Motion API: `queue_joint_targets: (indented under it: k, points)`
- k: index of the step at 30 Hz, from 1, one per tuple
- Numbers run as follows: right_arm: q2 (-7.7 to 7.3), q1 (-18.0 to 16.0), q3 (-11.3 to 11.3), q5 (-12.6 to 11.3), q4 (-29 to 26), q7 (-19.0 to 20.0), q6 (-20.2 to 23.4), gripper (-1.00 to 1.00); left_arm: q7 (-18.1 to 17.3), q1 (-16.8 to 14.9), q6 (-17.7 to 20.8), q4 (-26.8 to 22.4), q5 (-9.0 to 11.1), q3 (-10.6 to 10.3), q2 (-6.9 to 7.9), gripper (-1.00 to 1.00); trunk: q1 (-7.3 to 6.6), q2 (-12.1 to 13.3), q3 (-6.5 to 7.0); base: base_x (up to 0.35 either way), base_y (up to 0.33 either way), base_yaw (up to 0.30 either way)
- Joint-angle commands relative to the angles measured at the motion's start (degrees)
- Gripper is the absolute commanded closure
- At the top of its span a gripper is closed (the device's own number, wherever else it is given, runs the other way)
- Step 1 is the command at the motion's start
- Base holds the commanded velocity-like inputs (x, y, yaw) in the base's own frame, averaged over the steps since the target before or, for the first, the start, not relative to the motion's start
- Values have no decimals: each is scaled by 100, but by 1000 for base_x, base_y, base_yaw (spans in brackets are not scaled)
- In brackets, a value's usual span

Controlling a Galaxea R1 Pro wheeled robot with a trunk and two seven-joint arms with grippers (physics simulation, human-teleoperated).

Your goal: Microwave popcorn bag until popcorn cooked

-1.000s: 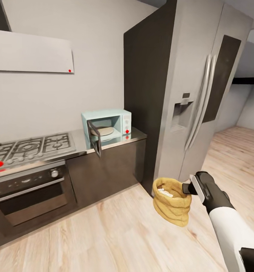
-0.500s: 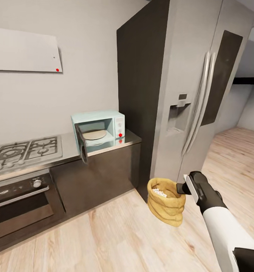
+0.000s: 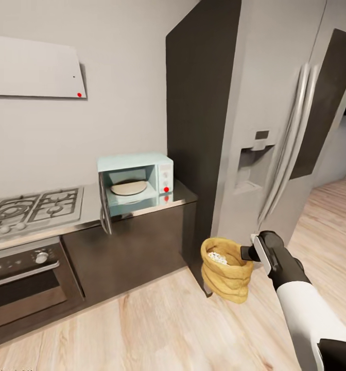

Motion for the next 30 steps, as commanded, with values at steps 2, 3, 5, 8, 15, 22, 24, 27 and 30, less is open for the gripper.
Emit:
queue_joint_targets:
  k: [2,3,5,8,15,22,24,27,30]
  points:
    - [0,-2,2,-38,-6,-26,21,100,9,2,-14,-9,26,18,-2,-100,3,-3,-5,277,-184,268]
    - [5,-2,2,-43,-6,-24,21,100,9,2,-14,-9,25,18,-2,-100,3,-3,-5,261,-176,268]
    - [75,-2,2,-43,-6,-28,21,100,9,2,-14,-9,24,18,-2,-100,3,-3,-5,251,-171,268]
    - [329,-2,17,-34,-6,-33,21,100,9,2,-16,-9,24,18,-2,-100,3,-3,-5,236,-158,268]
    - [616,-2,13,-17,-6,-40,21,100,9,2,-41,-10,24,18,-2,-100,3,-3,-5,70,-47,268]
    - [615,-2,11,-24,-6,-40,21,100,9,2,-41,-17,24,18,-2,-100,3,-3,-5,0,0,268]
    - [614,-2,11,-23,-6,-40,21,100,9,2,-41,-17,24,18,-2,-100,3,-3,-5,0,0,268]
    - [614,-2,6,-23,-6,-40,21,100,9,2,-41,-17,24,18,-2,-100,3,-3,-6,0,0,268]
    - [614,-2,3,-23,-6,-40,21,100,9,2,-41,-18,24,18,-2,-100,3,-3,-10,0,0,268]
